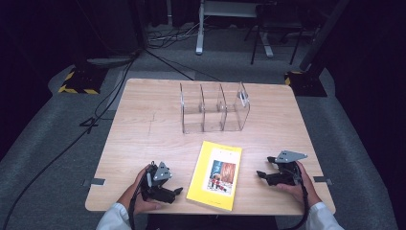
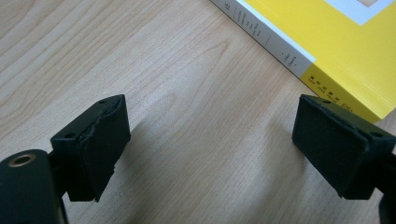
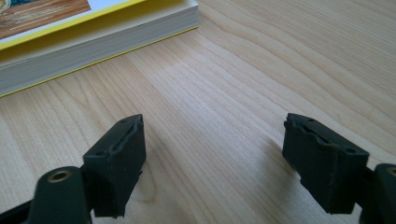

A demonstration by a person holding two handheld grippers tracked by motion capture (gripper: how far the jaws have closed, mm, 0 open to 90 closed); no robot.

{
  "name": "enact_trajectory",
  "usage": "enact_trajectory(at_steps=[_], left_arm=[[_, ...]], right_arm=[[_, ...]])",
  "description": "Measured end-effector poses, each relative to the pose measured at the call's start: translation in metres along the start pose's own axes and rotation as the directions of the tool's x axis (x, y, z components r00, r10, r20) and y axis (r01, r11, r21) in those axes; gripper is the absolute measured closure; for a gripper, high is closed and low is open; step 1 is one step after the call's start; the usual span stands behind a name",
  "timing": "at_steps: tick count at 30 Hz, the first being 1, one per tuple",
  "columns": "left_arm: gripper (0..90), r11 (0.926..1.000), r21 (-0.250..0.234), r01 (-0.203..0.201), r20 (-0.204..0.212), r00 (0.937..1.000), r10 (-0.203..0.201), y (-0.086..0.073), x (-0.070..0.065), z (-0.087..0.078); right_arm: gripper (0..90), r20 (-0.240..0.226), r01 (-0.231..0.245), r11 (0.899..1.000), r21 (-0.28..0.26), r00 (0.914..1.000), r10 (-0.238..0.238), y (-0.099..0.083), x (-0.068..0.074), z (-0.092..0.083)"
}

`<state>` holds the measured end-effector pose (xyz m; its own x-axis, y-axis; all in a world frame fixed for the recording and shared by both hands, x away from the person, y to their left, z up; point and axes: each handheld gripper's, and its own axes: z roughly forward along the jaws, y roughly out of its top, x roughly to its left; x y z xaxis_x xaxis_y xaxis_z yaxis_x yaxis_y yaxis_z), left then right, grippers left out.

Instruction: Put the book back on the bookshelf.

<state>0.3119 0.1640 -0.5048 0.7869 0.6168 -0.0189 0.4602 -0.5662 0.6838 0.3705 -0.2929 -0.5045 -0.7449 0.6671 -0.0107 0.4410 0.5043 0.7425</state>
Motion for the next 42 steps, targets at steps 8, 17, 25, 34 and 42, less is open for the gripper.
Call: enact_trajectory(at_steps=[8, 17, 25, 34, 42], left_arm=[[12.0, 0.9988, 0.001, -0.048, 0.045, 0.9978, 0.048, -0.002, -0.005, -0.001], [10.7, 0.9982, 0.002, -0.059, 0.051, 0.9970, 0.059, 0.007, -0.014, 0.007], [10.5, 0.9987, 0.003, -0.051, 0.042, 0.9978, 0.051, 0.007, -0.015, 0.007], [6.7, 0.9987, 0.010, -0.049, 0.042, 0.9979, 0.049, 0.016, -0.020, 0.016], [6.3, 0.9987, 0.012, -0.049, 0.041, 0.9980, 0.048, 0.017, -0.021, 0.017]], right_arm=[[22.1, -0.041, 0.032, 0.999, 0.028, 0.9987, -0.031, 0.004, 0.002, 0.001], [27.8, -0.101, 0.111, 0.992, 0.061, 0.9894, -0.104, 0.015, 0.018, 0.006], [28.2, -0.155, 0.205, 0.971, 0.121, 0.9703, -0.185, 0.039, 0.044, 0.022], [25.9, -0.260, 0.280, 0.939, 0.197, 0.9388, -0.225, 0.049, 0.056, 0.025], [24.2, -0.323, 0.364, 0.905, 0.221, 0.9029, -0.284, 0.052, 0.071, 0.023]])
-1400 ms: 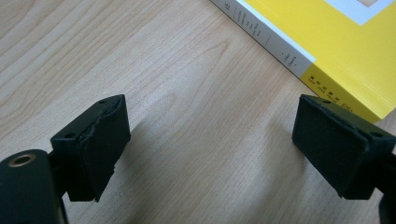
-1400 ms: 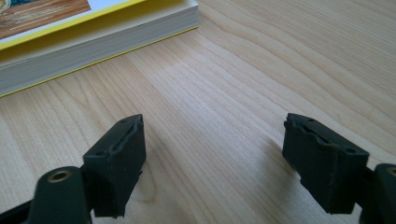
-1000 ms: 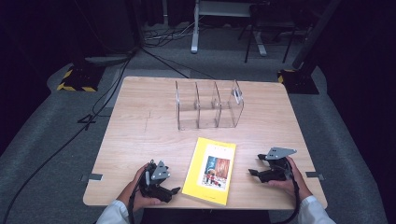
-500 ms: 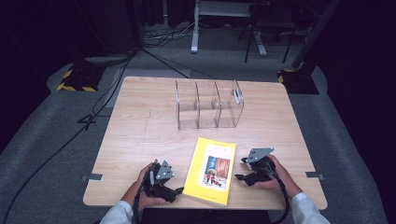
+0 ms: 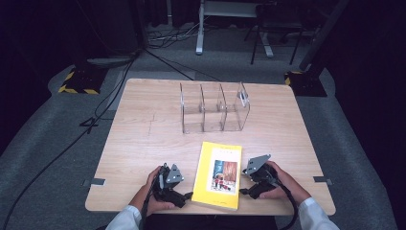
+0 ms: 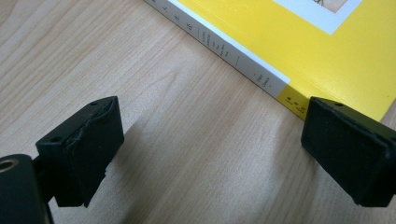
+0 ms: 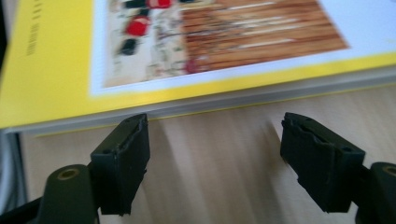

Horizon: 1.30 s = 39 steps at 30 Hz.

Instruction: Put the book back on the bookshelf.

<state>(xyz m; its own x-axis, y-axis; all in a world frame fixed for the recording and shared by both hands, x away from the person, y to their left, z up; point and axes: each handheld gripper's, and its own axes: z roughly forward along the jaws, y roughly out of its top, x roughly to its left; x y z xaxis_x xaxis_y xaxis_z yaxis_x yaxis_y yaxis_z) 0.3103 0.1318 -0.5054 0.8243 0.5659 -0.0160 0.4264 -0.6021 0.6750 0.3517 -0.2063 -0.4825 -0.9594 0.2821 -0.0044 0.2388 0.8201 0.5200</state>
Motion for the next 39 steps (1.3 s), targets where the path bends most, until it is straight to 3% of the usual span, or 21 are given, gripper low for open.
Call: enact_trajectory(at_steps=[1, 3, 4, 13, 15, 21, 26, 29, 31, 34, 36, 39], left_arm=[[6.3, 1.0000, 0.000, 0.000, 0.000, 1.0000, 0.000, 0.000, 0.000, 0.000], [6.3, 1.0000, 0.000, 0.000, 0.000, 1.0000, 0.000, 0.000, 0.000, 0.000], [6.3, 1.0000, 0.000, 0.000, -0.001, 1.0000, 0.000, 0.000, 0.000, 0.000], [6.3, 1.0000, 0.000, 0.001, -0.001, 1.0000, -0.001, 0.000, 0.000, 0.000], [6.3, 1.0000, 0.000, 0.002, -0.001, 1.0000, -0.002, 0.000, 0.000, 0.000], [6.2, 1.0000, -0.001, 0.001, -0.002, 1.0000, -0.001, -0.001, -0.001, -0.001], [6.2, 1.0000, 0.001, -0.001, -0.001, 1.0000, 0.001, -0.003, -0.002, -0.003], [6.6, 0.9999, 0.009, 0.010, -0.011, 0.9999, -0.010, -0.003, -0.002, -0.004], [7.7, 0.9996, 0.022, 0.021, -0.019, 0.9996, -0.020, -0.004, -0.002, -0.007], [16.2, 0.9989, 0.028, 0.037, -0.022, 0.9991, -0.036, -0.004, -0.003, -0.010], [16.2, 0.9973, 0.045, 0.058, -0.014, 0.9983, -0.057, -0.001, -0.005, -0.012], [17.1, 0.9983, 0.044, 0.040, -0.003, 0.9992, -0.040, 0.002, -0.011, -0.016]], right_arm=[[24.2, 0.000, 0.000, 1.000, 0.000, 1.0000, 0.000, 0.000, 0.000, 0.000], [23.5, -0.032, 0.061, 0.998, 0.019, 0.9977, -0.060, 0.003, 0.011, 0.001], [22.8, -0.031, 0.061, 0.998, 0.020, 0.9977, -0.060, 0.004, 0.013, 0.001], [21.1, -0.013, 0.029, 0.999, -0.019, 0.9995, -0.029, 0.001, 0.014, 0.003], [27.8, -0.034, 0.010, 0.998, -0.066, 0.9994, -0.012, -0.001, 0.015, 0.002], [30.8, -0.035, 0.001, 0.993, -0.121, 0.9994, -0.006, -0.001, 0.018, -0.001], [34.7, -0.054, -0.030, 0.984, -0.177, 0.9983, 0.021, -0.001, 0.020, -0.004], [37.4, -0.088, -0.042, 0.978, -0.206, 0.9958, 0.024, 0.001, 0.022, -0.006], [38.9, -0.138, -0.051, 0.971, -0.231, 0.9902, 0.019, 0.003, 0.027, -0.008], [40.8, -0.115, -0.035, 0.969, -0.246, 0.9934, 0.007, 0.007, 0.035, -0.009], [40.9, -0.118, -0.051, 0.959, -0.280, 0.9929, 0.019, 0.010, 0.038, -0.013], [40.2, -0.112, -0.059, 0.955, -0.292, 0.9933, 0.027, 0.012, 0.040, -0.015]])
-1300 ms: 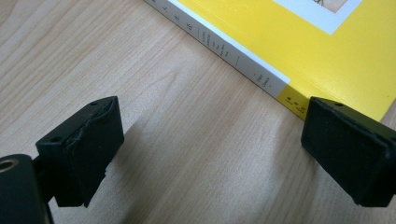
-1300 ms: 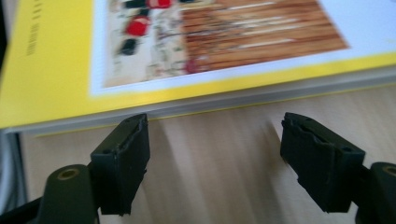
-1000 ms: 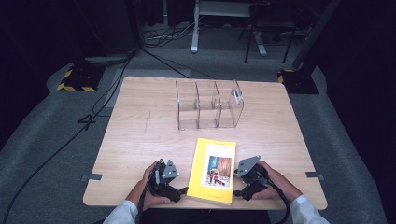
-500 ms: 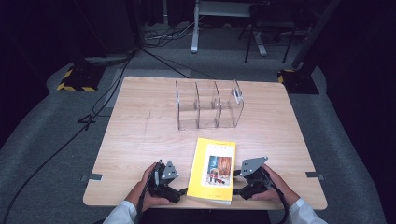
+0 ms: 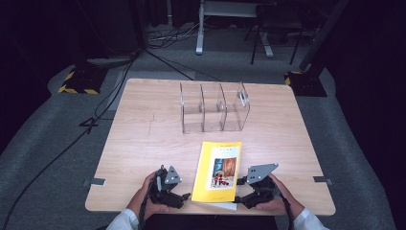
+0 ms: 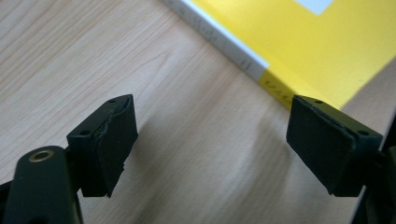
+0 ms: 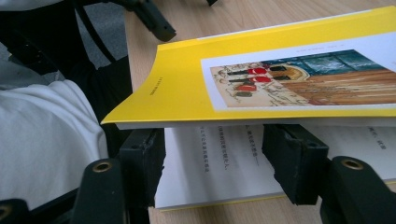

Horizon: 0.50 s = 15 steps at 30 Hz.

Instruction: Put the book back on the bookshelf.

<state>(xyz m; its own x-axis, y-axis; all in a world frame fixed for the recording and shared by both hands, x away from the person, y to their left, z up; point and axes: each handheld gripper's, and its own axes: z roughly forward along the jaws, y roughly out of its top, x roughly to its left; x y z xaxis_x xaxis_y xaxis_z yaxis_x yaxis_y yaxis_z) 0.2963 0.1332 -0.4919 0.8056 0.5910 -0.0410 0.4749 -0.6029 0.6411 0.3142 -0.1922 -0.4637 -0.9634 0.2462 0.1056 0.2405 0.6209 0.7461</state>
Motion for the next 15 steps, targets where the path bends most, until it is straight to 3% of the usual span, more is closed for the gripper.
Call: enact_trajectory(at_steps=[4, 8, 11, 15], left_arm=[[17.5, 0.9988, -0.044, -0.023, 0.001, 0.9997, 0.023, 0.008, -0.012, -0.006], [20.0, 0.9915, -0.089, -0.095, 0.016, 0.9951, 0.097, 0.023, -0.041, -0.004], [22.5, 0.9866, -0.130, -0.099, 0.063, 0.9921, 0.108, 0.030, -0.055, -0.001], [22.7, 0.9821, -0.143, -0.123, 0.062, 0.9892, 0.133, 0.035, -0.071, 0.006]], right_arm=[[40.2, 0.009, -0.012, 1.000, -0.018, 0.9999, 0.012, 0.001, 0.001, 0.000], [40.1, 0.010, -0.022, 0.999, -0.049, 0.9997, 0.022, 0.003, 0.002, -0.001], [39.9, 0.013, -0.027, 0.997, -0.073, 0.9995, 0.028, 0.004, 0.002, -0.002], [40.0, 0.015, -0.045, 0.994, -0.101, 0.9988, 0.047, 0.004, 0.002, -0.006]])
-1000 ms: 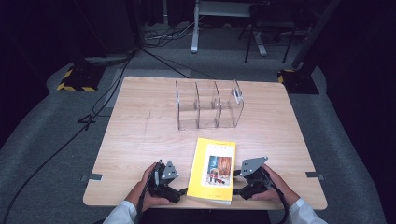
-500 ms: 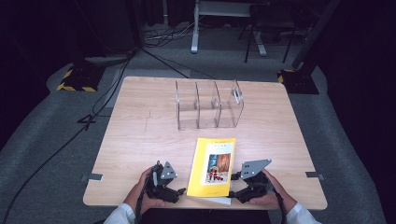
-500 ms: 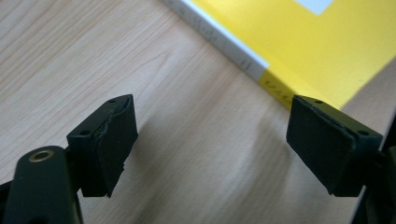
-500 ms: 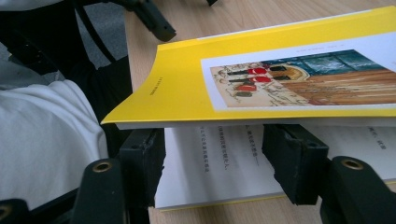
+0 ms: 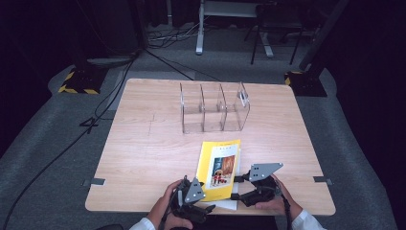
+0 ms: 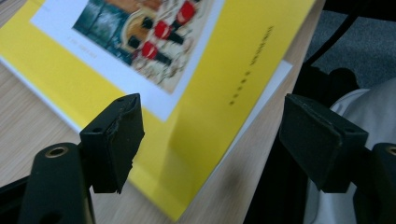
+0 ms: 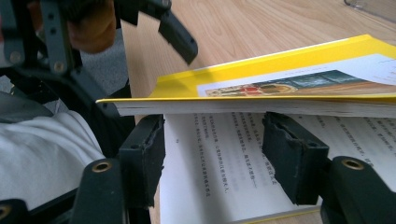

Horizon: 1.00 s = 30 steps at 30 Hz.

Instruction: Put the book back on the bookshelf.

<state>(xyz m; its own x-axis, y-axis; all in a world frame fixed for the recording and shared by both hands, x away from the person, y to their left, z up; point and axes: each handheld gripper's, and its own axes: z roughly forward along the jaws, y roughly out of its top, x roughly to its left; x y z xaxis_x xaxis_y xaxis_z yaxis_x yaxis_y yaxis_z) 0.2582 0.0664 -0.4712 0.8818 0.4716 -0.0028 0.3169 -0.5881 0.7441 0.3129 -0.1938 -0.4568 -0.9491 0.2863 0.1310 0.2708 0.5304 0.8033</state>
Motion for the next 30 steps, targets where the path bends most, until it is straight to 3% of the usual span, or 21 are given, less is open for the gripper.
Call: enact_trajectory(at_steps=[4, 8, 11, 14, 16, 19, 22, 26, 30], left_arm=[[25.5, 0.9995, 0.028, 0.011, -0.017, 0.9998, -0.011, 0.001, -0.004, 0.010], [30.7, 0.9993, 0.032, -0.019, -0.059, 0.9980, 0.021, 0.001, -0.007, 0.017], [43.5, 0.9986, 0.012, -0.052, -0.089, 0.9946, 0.053, 0.003, -0.003, 0.017], [54.4, 0.9971, -0.019, -0.074, -0.055, 0.9958, 0.073, 0.002, 0.003, 0.010], [65.4, 0.9946, -0.037, -0.097, -0.053, 0.9941, 0.095, 0.002, 0.005, 0.003], [73.4, 0.9907, -0.024, -0.134, -0.055, 0.9897, 0.132, 0.003, 0.007, -0.002], [77.5, 0.9884, -0.008, -0.152, -0.060, 0.9867, 0.151, 0.003, 0.009, -0.004], [80.0, 0.9796, 0.032, -0.198, -0.073, 0.9770, 0.200, -0.001, 0.010, -0.002], [80.7, 0.9772, 0.023, -0.211, -0.046, 0.9762, 0.212, -0.002, 0.017, -0.006]], right_arm=[[40.0, 0.008, -0.006, 1.000, -0.016, 1.0000, 0.006, 0.001, 0.000, -0.002], [40.0, 0.004, -0.027, 0.999, -0.042, 0.9996, 0.027, 0.003, -0.001, -0.003], [40.3, -0.001, -0.042, 0.997, -0.066, 0.9991, 0.042, 0.007, -0.002, 0.000], [40.2, 0.006, -0.036, 0.996, -0.081, 0.9993, 0.036, 0.013, -0.003, 0.001], [40.0, 0.018, -0.033, 0.996, -0.081, 0.9992, 0.035, 0.012, -0.004, 0.001], [40.0, 0.010, -0.046, 0.995, -0.089, 0.9988, 0.048, 0.011, -0.007, -0.003], [36.3, 0.018, -0.032, 0.994, -0.102, 0.9993, 0.034, 0.010, -0.007, -0.008], [35.8, 0.047, -0.003, 0.991, -0.137, 0.9988, 0.010, 0.011, -0.009, -0.021], [32.8, 0.100, 0.081, 0.986, -0.149, 0.9928, -0.066, 0.014, -0.009, -0.028]])
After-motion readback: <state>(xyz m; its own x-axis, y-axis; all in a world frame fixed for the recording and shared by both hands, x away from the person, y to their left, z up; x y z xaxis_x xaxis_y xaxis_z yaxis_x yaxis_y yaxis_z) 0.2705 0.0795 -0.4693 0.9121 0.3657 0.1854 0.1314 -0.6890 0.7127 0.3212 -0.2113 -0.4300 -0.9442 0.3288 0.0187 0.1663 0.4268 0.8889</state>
